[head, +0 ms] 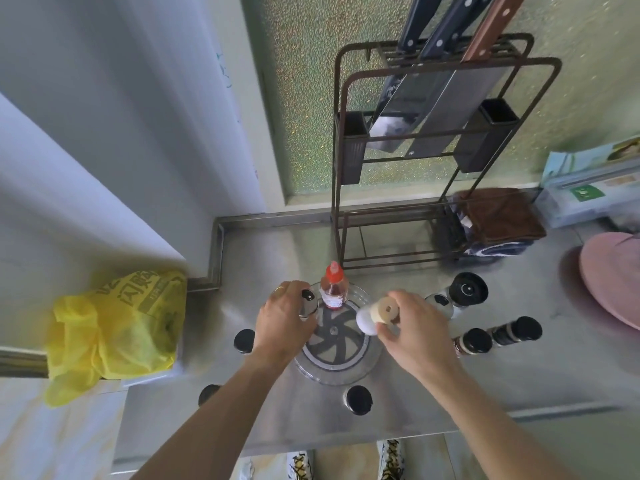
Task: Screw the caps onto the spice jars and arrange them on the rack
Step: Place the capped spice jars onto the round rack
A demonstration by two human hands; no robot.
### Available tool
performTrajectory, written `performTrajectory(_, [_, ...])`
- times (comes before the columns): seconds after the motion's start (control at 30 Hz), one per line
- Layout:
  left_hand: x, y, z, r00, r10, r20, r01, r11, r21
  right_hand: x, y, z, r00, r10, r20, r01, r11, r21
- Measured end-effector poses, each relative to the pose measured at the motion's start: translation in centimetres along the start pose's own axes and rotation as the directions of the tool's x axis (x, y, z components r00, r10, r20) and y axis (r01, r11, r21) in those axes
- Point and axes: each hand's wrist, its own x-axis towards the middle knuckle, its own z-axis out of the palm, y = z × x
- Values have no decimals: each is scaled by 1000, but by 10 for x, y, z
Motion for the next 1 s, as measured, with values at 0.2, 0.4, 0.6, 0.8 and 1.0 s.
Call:
performTrajectory(0.2, [6, -2, 7, 1000, 12, -6, -12, 1000, -20, 38, -26, 27, 997, 8, 77, -2, 997, -77])
performTrajectory(0.4, [4, 4, 7, 999, -15, 36, 16, 999, -31, 36, -26, 33, 997, 12, 75, -7, 997, -74])
performTrajectory(0.6, [-32, 50, -17, 912, 177, -369, -206, 978, -40, 13, 15, -20, 991, -29, -132, 22, 998, -57])
performTrajectory(0.8, [-14, 134, 43, 920, 363, 147, -337, 926, -172, 35, 112, -85, 989, 145, 9, -142, 977, -159])
performTrajectory(1.0, [14, 164, 122, 898, 185, 400, -156, 982, -104, 69, 141, -60, 953, 92, 287, -66, 993, -98])
